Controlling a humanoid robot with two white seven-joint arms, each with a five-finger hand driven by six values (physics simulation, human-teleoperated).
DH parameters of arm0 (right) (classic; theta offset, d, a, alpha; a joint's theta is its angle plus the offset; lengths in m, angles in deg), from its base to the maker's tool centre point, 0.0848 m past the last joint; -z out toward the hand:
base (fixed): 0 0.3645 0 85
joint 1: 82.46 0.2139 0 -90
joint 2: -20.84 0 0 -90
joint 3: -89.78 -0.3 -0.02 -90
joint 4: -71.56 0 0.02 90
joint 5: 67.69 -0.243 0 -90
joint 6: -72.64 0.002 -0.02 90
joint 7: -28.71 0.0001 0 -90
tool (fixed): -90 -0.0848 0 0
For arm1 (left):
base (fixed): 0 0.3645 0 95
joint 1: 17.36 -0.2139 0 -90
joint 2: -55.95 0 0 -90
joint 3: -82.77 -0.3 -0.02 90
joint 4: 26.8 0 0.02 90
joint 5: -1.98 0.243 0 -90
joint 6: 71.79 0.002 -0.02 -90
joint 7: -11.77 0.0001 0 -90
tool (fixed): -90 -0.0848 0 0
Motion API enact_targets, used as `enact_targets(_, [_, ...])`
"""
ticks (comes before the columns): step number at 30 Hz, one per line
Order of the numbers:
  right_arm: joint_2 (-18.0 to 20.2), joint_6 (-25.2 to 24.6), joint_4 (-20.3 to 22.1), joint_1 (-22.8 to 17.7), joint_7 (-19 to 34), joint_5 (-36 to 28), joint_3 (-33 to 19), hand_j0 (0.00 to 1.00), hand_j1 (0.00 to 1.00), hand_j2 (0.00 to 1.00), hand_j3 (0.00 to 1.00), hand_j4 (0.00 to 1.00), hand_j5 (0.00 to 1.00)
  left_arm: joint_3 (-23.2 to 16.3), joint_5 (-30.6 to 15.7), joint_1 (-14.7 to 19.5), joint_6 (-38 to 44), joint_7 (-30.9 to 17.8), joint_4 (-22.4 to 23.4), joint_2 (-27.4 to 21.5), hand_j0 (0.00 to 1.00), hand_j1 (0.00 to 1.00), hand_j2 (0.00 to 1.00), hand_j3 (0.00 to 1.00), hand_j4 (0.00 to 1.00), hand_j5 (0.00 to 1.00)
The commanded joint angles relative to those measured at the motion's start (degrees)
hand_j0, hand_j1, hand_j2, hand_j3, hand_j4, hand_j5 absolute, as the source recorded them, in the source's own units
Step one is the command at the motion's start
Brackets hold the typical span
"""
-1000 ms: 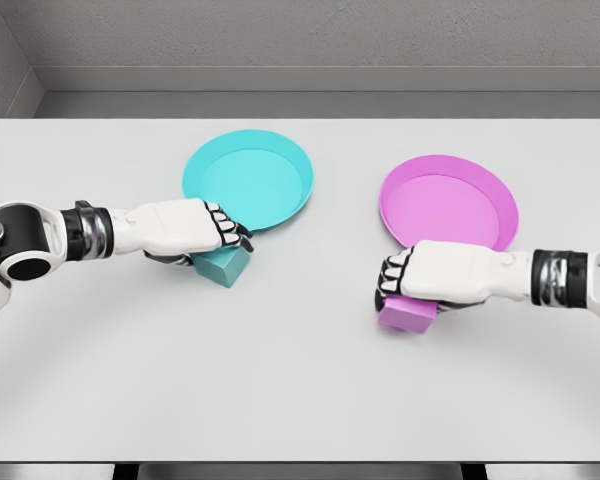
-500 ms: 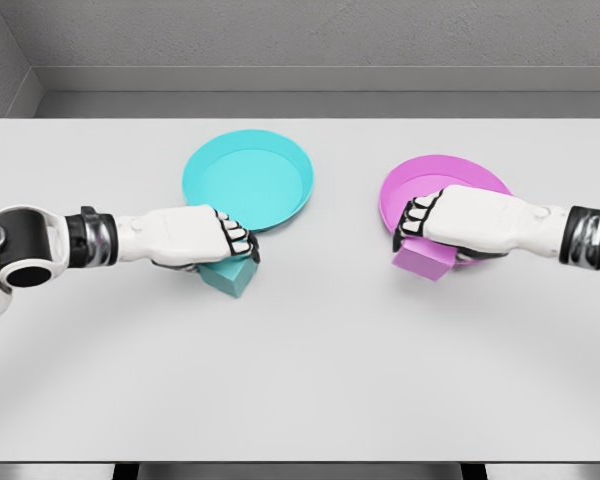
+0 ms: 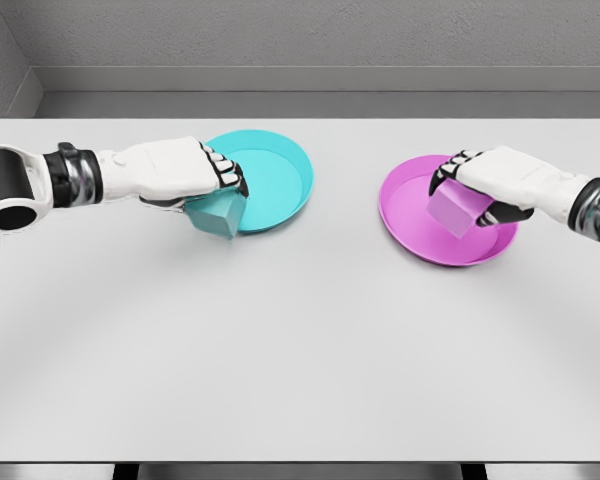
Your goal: Place the blocks in the corresponding plates according to their colors
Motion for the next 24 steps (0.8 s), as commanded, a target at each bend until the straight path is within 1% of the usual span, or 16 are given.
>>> enact_targets(1, [-0.6,-2.4,-0.1,0.0,0.1,-0.1,0.0,0.43,0.43,0.43,0.43,0.43,0.43,-0.2,0.3,0.1,0.1,-0.1,4.7,2.1,0.44,0.44,0.44,0.44,0.44,0.44])
enact_targets(3, [-0.7,-3.2,-0.4,0.2,0.1,-0.1,0.1,0.43,0.43,0.43,0.43,0.43,0.43,-0.4,0.4,1.1,0.1,-0.1,7.4,3.9,0.44,0.44,0.44,0.44,0.44,0.44])
enact_targets(4, [-1.2,-4.7,-0.4,0.2,0.1,0.0,0.4,0.43,0.43,0.43,0.43,0.43,0.43,-0.4,0.9,1.5,0.1,-0.2,9.0,4.9,0.44,0.44,0.44,0.44,0.44,0.44])
enact_targets(6, [-2.1,-5.2,-1.2,0.3,0.1,0.0,0.5,0.43,0.43,0.43,0.43,0.43,0.43,-0.4,1.4,2.1,0.1,-0.2,11.8,7.0,0.44,0.44,0.44,0.44,0.44,0.44])
enact_targets(7, [-2.2,-6.5,-1.3,0.3,0.1,0.0,0.7,0.43,0.43,0.43,0.43,0.43,0.43,-0.4,1.5,2.2,0.1,-0.2,13.0,7.2,0.44,0.44,0.44,0.44,0.44,0.44])
enact_targets(9, [-2.3,-9.9,-1.6,0.3,0.1,0.0,1.2,0.43,0.43,0.43,0.43,0.43,0.43,-0.4,2.1,3.0,0.1,-0.2,16.0,9.3,0.44,0.44,0.44,0.44,0.44,0.44])
enact_targets(10, [-2.5,-11.1,-1.7,0.3,0.1,0.0,1.2,0.43,0.43,0.43,0.43,0.43,0.43,-0.4,2.1,3.3,0.1,-0.2,16.7,9.8,0.44,0.44,0.44,0.44,0.44,0.44])
enact_targets(12, [-2.6,-13.0,-1.8,0.3,0.1,0.0,1.3,0.43,0.43,0.43,0.43,0.43,0.43,-0.3,2.1,4.3,0.1,-0.1,20.1,11.5,0.44,0.44,0.44,0.44,0.44,0.44])
enact_targets(14, [-3.1,-14.4,-2.4,0.4,0.1,0.0,1.8,0.43,0.43,0.43,0.43,0.43,0.43,-0.2,2.0,4.6,0.1,-0.1,21.4,11.7,0.44,0.44,0.44,0.44,0.44,0.44])
enact_targets(18, [-3.7,-14.3,-2.8,0.8,0.0,0.0,2.5,0.44,0.44,0.44,0.44,0.44,0.44,-0.2,1.2,5.9,0.1,0.3,23.0,11.6,0.46,0.46,0.46,0.46,0.46,0.46])
enact_targets(19, [-3.8,-14.2,-2.8,0.8,0.0,0.0,2.5,0.47,0.47,0.47,0.47,0.47,0.47,-0.2,1.0,6.2,0.1,0.3,23.2,11.6,0.46,0.46,0.46,0.46,0.46,0.46])
enact_targets(20, [-3.8,-14.1,-2.7,0.8,0.0,0.0,2.5,0.53,0.53,0.53,0.53,0.53,0.53,-0.2,0.8,6.2,0.1,0.3,23.2,11.6,0.46,0.46,0.46,0.46,0.46,0.46])
enact_targets(21, [-3.9,-14.3,-2.7,0.8,-0.1,0.0,2.5,0.71,0.71,0.71,0.71,0.71,0.71,-0.2,0.7,6.2,0.1,0.3,23.2,11.5,0.46,0.46,0.46,0.46,0.46,0.46])
enact_targets(22, [-3.9,-14.4,-2.6,0.8,-0.3,0.0,2.5,0.99,0.99,0.99,0.99,0.99,0.99,-0.2,0.6,6.3,0.1,0.4,23.2,11.4,0.47,0.47,0.47,0.47,0.47,0.47])
enact_targets(23, [-3.9,-14.4,-2.4,0.8,-0.2,-0.1,2.5,0.99,0.99,0.99,0.99,0.99,0.99,-0.2,0.2,6.3,0.1,0.3,23.2,11.2,0.52,0.52,0.52,0.52,0.52,0.52])
enact_targets(24, [-3.9,-14.3,-2.4,0.8,-0.3,-0.1,2.4,1.0,1.0,1.0,1.0,1.0,1.0,-0.2,-0.2,6.9,0.1,0.3,23.2,11.2,0.86,0.86,0.86,0.86,0.86,0.86])
